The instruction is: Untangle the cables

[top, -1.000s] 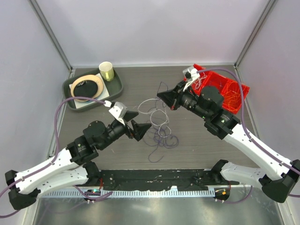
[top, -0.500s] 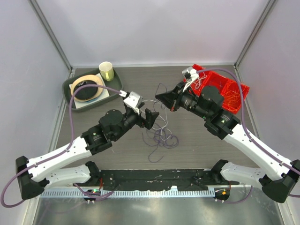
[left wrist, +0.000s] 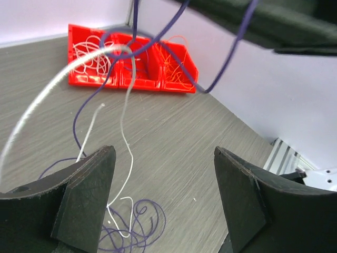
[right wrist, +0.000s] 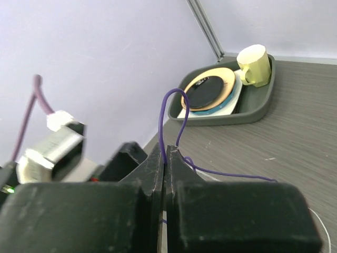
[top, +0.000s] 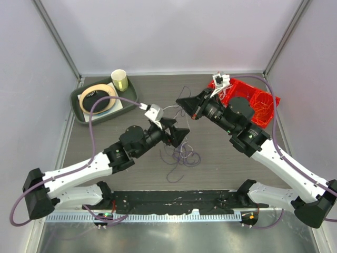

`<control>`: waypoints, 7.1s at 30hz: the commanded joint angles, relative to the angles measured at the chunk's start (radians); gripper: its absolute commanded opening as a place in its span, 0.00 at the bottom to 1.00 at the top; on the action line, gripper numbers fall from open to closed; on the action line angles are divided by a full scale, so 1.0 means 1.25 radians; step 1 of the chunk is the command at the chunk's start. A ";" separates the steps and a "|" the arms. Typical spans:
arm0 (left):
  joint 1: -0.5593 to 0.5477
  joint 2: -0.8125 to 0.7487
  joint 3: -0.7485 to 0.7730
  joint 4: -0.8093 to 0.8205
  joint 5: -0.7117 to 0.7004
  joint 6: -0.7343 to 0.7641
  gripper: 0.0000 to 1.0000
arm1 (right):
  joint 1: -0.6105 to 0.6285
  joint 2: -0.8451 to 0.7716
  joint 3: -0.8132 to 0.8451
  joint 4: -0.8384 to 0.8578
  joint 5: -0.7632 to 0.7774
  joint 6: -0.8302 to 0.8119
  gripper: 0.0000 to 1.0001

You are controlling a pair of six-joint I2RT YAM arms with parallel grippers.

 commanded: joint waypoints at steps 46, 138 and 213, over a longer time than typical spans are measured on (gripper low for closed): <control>-0.104 -0.429 -0.305 -0.426 -0.391 -0.361 0.00 | -0.030 -0.043 -0.169 0.209 0.828 -0.289 0.01; -0.055 0.027 -0.040 -0.246 -0.583 -0.244 1.00 | -0.240 0.265 0.608 0.022 0.536 -0.611 0.01; 0.010 -0.064 -0.236 -0.244 -0.552 -0.338 1.00 | -0.666 0.690 0.218 -0.023 0.271 -0.010 0.01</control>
